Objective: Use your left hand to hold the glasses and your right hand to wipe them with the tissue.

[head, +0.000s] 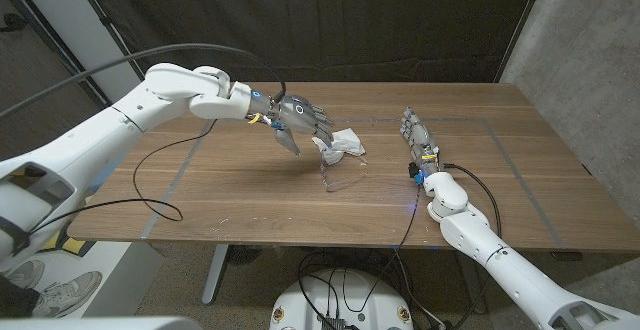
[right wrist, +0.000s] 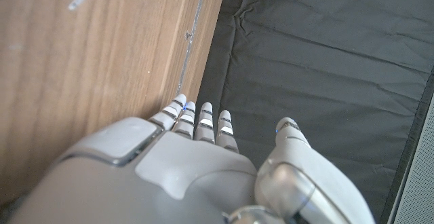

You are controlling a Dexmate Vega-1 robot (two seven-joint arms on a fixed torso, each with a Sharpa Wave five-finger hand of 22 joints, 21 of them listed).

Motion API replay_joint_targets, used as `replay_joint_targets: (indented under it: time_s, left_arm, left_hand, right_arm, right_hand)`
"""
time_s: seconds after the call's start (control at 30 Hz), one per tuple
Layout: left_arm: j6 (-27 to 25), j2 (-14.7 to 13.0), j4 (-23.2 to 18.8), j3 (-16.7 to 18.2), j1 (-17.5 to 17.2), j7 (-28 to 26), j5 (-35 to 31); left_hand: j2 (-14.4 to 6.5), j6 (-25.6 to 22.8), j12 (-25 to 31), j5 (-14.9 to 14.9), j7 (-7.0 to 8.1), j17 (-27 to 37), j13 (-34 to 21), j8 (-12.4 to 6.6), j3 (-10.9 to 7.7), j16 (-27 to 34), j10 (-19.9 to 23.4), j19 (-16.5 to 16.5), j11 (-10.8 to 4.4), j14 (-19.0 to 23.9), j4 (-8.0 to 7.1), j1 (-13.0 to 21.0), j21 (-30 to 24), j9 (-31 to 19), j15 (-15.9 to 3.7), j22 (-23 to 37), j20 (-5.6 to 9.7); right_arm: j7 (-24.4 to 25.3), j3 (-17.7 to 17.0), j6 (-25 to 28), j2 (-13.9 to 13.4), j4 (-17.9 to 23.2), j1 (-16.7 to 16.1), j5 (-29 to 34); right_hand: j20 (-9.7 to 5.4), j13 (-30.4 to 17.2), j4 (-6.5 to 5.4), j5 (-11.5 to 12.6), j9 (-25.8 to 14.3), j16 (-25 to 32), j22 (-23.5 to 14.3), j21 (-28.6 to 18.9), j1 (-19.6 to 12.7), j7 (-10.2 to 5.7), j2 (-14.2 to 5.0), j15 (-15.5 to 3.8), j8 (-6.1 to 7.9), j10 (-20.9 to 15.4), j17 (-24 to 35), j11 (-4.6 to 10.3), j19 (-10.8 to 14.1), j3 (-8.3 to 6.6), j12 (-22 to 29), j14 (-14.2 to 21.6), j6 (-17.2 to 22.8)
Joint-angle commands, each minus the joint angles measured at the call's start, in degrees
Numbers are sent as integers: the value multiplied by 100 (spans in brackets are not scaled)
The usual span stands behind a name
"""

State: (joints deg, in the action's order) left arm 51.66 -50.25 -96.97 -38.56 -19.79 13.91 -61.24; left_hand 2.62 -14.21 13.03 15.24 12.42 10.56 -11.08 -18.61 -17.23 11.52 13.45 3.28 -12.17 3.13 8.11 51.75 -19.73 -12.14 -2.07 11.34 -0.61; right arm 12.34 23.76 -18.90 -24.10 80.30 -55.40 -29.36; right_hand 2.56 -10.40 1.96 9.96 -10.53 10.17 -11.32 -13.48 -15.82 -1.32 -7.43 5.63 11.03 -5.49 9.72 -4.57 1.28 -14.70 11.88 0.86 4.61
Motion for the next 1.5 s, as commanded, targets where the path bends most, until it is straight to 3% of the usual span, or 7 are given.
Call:
replay_joint_targets:
  time_s: [0.03, 0.27, 1.03, 1.27, 1.5]
  left_arm:
    - [229, 292, 441, -159, 41, -363, -308]
    - [319, 379, 570, -243, 82, -196, -266]
    - [447, 649, 1071, -368, 88, -1027, -986]
    - [450, 698, 1150, -431, 135, -1385, -1403]
    - [528, 782, 1328, -453, 171, -1448, -1409]
  left_hand:
    - [14, -300, 37, 8, -2, 14, -22, -137, 5, 41, 167, 77, -7, 115, -34, 11, -29, -30, -494, 13, 19]
    - [20, -467, 34, 10, 1, 17, -28, -215, 27, 26, 235, 83, -7, 113, -41, 24, -27, -42, -488, 13, 15]
    - [-146, -1030, 105, 9, 17, 25, -78, -509, -33, 55, 762, 194, -6, 340, -3, 367, -52, -102, -601, 13, 6]
    - [-258, -1075, 109, -4, 24, 19, -83, -537, -111, 69, 892, 256, -17, 453, 41, 557, -72, -103, -720, 12, 78]
    - [-387, -1366, 180, -93, 20, 23, -85, -666, -139, 100, 1381, 337, -21, 711, -11, 651, -99, -97, -876, 8, 104]
  right_arm:
    - [-120, -9, -69, 61, -248, 87, -70]
    - [-200, -5, -125, 121, -423, 170, -109]
    - [-310, 17, -109, 200, -685, 286, -167]
    - [-326, 48, -59, 208, -716, 334, -145]
    - [-298, 53, -55, 213, -729, 363, -111]
  right_hand:
    - [55, -9, 4, 4, -8, 34, -27, 9, 42, -1, 10, 56, 17, -45, 32, -5, -15, 4, 32, 17, 73]
    - [56, -9, 0, 5, -9, 33, -27, 11, 53, -2, 11, 50, 14, -49, 30, 1, -19, 9, 31, 18, 74]
    - [54, -9, -10, 8, -9, 28, -30, 16, 87, 0, 14, 55, 6, -50, 26, -7, -20, 23, 25, 21, 77]
    - [59, -9, -12, 9, -9, 27, -30, 16, 96, -1, 15, 57, 3, -51, 25, -10, -17, 28, 24, 21, 74]
    - [60, -9, -14, 10, -9, 26, -30, 18, 105, 8, 16, 56, 0, -56, 24, -15, -19, 32, 24, 20, 72]
